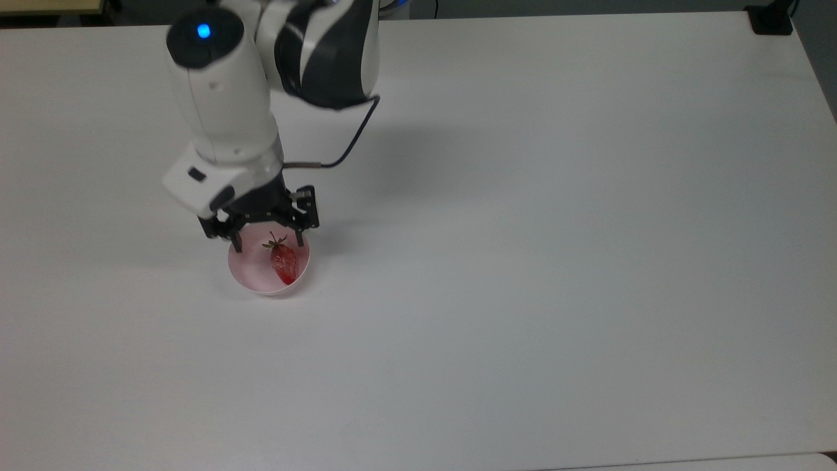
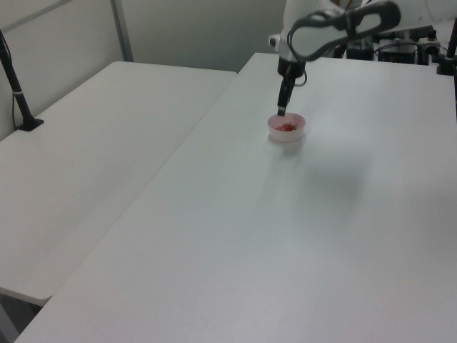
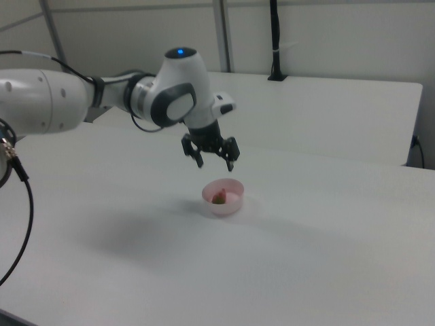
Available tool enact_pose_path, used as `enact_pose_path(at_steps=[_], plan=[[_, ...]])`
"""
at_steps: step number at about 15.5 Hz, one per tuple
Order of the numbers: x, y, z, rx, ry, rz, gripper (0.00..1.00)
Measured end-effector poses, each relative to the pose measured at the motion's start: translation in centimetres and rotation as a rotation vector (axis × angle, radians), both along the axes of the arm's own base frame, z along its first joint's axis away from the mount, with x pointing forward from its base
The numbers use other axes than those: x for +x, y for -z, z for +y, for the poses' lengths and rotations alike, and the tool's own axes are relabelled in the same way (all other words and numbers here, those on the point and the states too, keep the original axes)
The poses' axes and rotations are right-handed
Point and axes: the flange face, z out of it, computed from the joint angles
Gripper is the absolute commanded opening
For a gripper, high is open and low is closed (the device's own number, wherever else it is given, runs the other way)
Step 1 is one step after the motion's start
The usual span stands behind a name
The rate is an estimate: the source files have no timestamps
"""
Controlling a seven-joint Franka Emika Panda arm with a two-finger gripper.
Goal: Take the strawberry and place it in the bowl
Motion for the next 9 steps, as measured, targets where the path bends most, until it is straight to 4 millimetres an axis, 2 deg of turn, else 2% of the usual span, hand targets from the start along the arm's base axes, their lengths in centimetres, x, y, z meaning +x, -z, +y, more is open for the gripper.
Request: enact_pose_path(at_steps=[2, 4, 7, 9], plan=[[-1.3, -4.3, 0.5, 0.026, 0.063, 0.008, 1.00], [-3.9, -9.2, 1.5, 0.042, 0.096, 0.064, 1.00], [-8.6, -16.3, 4.8, 0.029, 0.164, 0.121, 1.00], [-11.1, -18.8, 7.2, 0.011, 0.183, 0.137, 1.00]])
